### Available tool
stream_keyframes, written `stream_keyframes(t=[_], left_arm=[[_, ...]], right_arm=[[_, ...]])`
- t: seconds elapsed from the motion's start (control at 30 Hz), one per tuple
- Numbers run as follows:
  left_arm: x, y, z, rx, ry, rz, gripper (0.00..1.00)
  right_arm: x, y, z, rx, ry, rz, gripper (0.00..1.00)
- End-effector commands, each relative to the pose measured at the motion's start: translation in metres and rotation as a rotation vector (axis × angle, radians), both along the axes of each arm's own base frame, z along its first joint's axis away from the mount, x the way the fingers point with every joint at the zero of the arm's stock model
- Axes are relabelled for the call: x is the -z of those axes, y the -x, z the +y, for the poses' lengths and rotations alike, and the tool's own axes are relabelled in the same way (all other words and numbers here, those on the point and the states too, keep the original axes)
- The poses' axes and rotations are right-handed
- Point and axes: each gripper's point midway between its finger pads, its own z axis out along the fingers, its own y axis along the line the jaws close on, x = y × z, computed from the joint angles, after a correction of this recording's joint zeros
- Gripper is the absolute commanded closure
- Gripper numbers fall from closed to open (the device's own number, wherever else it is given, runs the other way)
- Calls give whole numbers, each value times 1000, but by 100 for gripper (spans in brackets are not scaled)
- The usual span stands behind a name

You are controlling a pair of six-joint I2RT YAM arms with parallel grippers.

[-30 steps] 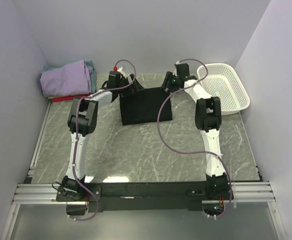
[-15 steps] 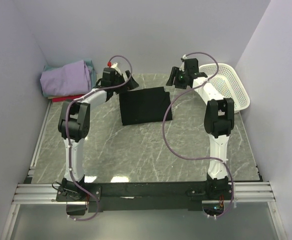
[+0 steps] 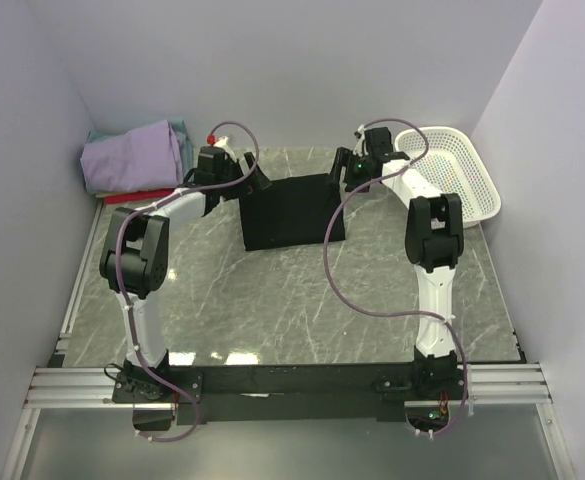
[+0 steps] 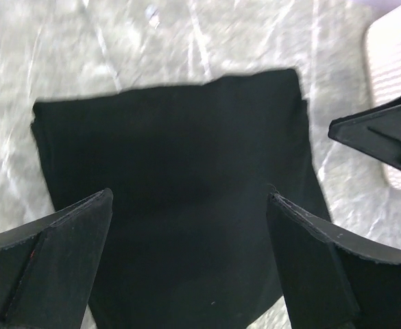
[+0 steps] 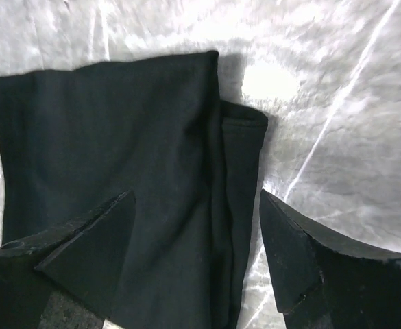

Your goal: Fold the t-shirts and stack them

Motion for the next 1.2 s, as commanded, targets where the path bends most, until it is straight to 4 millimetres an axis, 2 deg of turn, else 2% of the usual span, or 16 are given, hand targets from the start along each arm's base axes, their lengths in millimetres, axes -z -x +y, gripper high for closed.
stream_keyframes(t=[0.0, 0.03, 0.27, 0.57, 0.77, 0.8, 0.83, 0.87, 0.9, 0.93, 1.0, 1.07, 1.1, 1.13, 1.17], left_arm=[[6, -2, 7, -22, -33, -14, 1], [12, -2, 7, -25, -36, -2, 1], [27, -12, 10, -56, -60, 25, 1], [32, -20, 8, -58, -61, 36, 1], [34, -23, 5, -41, -60, 43, 0], [37, -22, 4, -37, -58, 52, 1], [36, -24, 3, -34, -56, 49, 0], [37, -23, 2, -29, -53, 51, 1], [38, -23, 2, -28, -52, 55, 1], [39, -22, 2, -26, -53, 58, 1], [42, -21, 1, -21, -54, 63, 0], [44, -18, 1, -15, -57, 71, 1], [43, -16, 1, -8, -55, 71, 1], [44, -14, 0, 0, -57, 76, 1], [46, -11, 0, 9, -60, 82, 0]], right_arm=[[1, 0, 14, -59, -45, 29, 20], [8, 0, 15, -60, -46, 44, 20], [11, -4, 25, -91, -90, 67, 19], [29, 14, 58, -191, -110, 139, 19], [39, 30, 71, -234, -156, 202, 23], [36, 31, 72, -237, -166, 201, 27], [42, 36, 70, -232, -167, 219, 37], [41, 36, 71, -233, -171, 211, 40], [36, 38, 72, -235, -178, 204, 46], [40, 43, 71, -234, -178, 221, 58], [34, 45, 71, -239, -184, 213, 70], [37, 52, 69, -236, -186, 226, 82], [28, 54, 68, -238, -190, 212, 85], [36, 65, 65, -232, -186, 241, 97], [35, 67, 64, -222, -193, 239, 100]])
